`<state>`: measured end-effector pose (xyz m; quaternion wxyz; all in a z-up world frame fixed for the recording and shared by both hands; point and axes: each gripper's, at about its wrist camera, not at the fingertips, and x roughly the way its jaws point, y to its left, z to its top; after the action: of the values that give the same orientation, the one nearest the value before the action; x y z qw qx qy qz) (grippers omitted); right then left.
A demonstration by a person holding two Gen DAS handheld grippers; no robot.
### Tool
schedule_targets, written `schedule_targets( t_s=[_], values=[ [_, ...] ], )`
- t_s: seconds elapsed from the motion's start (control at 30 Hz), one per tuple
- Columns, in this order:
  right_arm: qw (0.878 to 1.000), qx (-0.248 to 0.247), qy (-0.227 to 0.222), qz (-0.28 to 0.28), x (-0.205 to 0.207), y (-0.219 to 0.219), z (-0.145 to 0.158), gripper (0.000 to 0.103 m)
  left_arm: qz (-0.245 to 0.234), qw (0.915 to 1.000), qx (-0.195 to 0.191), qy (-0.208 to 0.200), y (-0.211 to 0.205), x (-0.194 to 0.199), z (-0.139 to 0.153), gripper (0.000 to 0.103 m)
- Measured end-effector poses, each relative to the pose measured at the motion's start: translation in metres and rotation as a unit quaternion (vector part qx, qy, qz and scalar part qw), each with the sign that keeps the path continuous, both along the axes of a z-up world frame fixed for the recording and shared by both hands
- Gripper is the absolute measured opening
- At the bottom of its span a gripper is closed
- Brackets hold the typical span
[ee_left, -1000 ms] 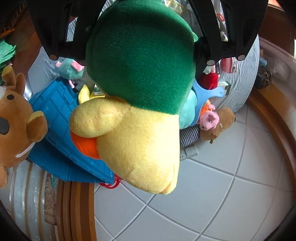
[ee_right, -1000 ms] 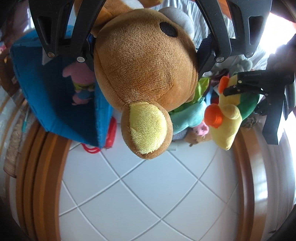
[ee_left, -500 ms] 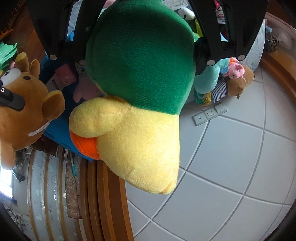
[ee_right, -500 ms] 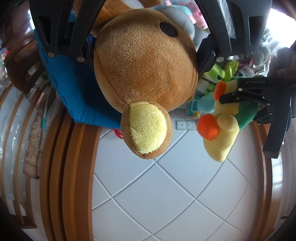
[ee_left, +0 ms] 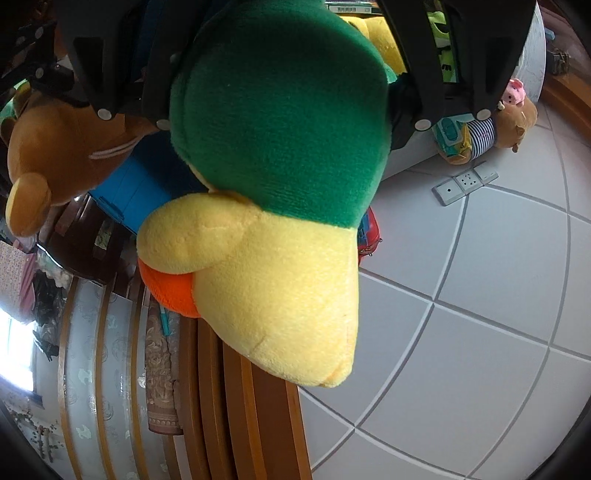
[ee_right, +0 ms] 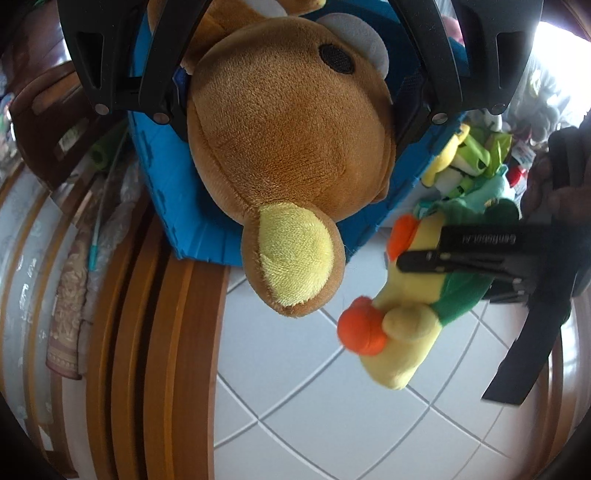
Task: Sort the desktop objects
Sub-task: 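Open both tools over the blue crate to drop the two plush toys, then withdraw both open tools from the crate back toward the toy pile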
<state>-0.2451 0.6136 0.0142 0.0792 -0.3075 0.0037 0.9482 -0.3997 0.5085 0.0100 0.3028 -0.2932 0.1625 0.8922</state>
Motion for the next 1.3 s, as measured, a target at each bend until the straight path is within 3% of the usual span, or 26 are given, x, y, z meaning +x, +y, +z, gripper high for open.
schedule_targets(
  t_s=[0.17, 0.27, 0.33, 0.77, 1.3],
  values=[
    [1.000, -0.009, -0.008, -0.005, -0.009, 0.026, -0.007, 0.086, -0.004, 1.0000, -0.004, 0.002, 0.032, -0.020, 0.004, 0.078],
    [1.000, -0.004, -0.009, -0.008, -0.013, 0.035, -0.010, 0.099, -0.003, 1.0000, -0.004, -0.007, 0.049, -0.032, 0.003, 0.094],
    [1.000, -0.001, -0.010, -0.011, -0.016, 0.041, -0.011, 0.102, 0.003, 1.0000, 0.004, -0.006, 0.051, -0.036, 0.003, 0.103],
    [1.000, 0.011, -0.014, -0.018, -0.026, 0.064, -0.018, 0.102, 0.022, 0.9996, 0.011, -0.012, 0.040, -0.037, -0.004, 0.103],
    [1.000, 0.022, -0.008, 0.018, -0.021, 0.003, -0.008, 0.102, 0.060, 0.9981, 0.009, -0.013, -0.043, -0.015, -0.010, 0.103]
  ],
)
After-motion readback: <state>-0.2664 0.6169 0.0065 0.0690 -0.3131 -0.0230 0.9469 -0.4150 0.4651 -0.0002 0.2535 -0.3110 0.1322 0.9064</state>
